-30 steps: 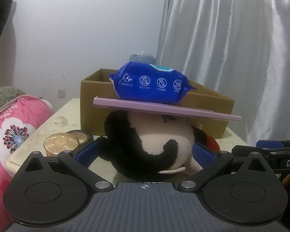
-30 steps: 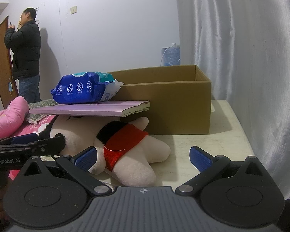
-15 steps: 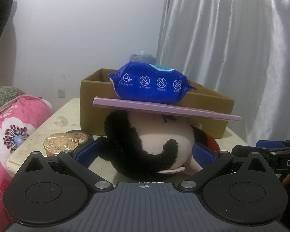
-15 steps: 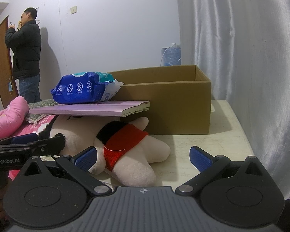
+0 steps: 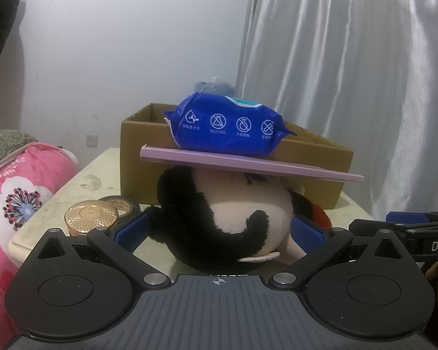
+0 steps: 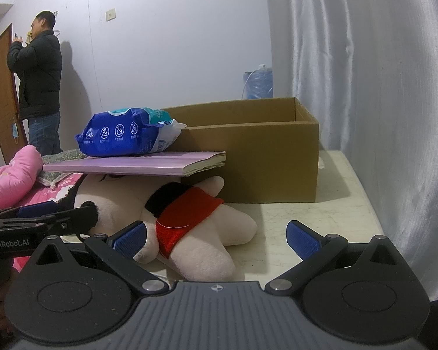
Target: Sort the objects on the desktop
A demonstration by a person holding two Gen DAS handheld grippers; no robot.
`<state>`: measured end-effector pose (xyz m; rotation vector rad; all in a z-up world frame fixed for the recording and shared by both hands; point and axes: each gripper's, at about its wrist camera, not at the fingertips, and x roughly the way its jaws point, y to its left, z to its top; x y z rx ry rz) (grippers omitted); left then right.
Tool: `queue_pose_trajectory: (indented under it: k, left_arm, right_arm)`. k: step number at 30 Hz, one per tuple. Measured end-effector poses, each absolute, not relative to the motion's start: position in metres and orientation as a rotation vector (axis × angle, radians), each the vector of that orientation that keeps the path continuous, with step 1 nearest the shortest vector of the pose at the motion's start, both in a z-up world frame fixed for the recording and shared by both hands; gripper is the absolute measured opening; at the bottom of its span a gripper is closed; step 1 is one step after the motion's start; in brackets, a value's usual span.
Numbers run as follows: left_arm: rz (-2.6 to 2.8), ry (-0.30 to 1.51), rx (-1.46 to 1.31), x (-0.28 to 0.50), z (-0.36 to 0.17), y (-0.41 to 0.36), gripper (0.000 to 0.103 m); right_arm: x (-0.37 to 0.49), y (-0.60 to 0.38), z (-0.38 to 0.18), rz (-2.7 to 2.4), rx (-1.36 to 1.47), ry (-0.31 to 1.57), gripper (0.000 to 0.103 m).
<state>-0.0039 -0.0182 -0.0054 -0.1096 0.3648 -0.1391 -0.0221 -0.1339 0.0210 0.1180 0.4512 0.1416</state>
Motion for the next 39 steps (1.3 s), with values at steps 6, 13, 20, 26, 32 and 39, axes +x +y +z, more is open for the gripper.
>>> queue_pose_trajectory:
  k: [6, 13, 20, 26, 32, 39]
  left_arm:
    - [-0.139, 0.365, -0.11, -0.0037, -0.0055, -0.0186, 0.103]
    - [-0.14, 0.366, -0.111, -0.0034, -0.0056, -0.0185, 0.103]
    - [-0.14, 0.366, -0.111, -0.0033, -0.0056, -0.0183, 0.103]
    - [-0.141, 0.366, -0.112, -0.0034, -0.0056, -0.0182, 0.103]
    - [-0.141, 0.366, -0.111, -0.0033, -0.0055, -0.018, 0.103]
    - [-0.142, 0.367, -0.113, -0.0035, -0.0061, -0.0181, 0.103]
  right_arm:
    - [-0.0212, -0.134, 0.0201, 0.136, 0.118, 0.453, 0.103]
    - [-0.0207, -0.1343, 0.0199, 0.133, 0.115, 0.454, 0.103]
    - [-0.0209, -0.1342, 0.02, 0.132, 0.113, 0.456, 0.103]
    - [-0.021, -0.1353, 0.0193, 0.131, 0.114, 0.456, 0.103]
    - [-0.0214, -0.1355, 0.0195, 0.13, 0.112, 0.458, 0.103]
    - [-0.0213, -0.1356, 0.0196, 0.128, 0.114, 0.462, 0.103]
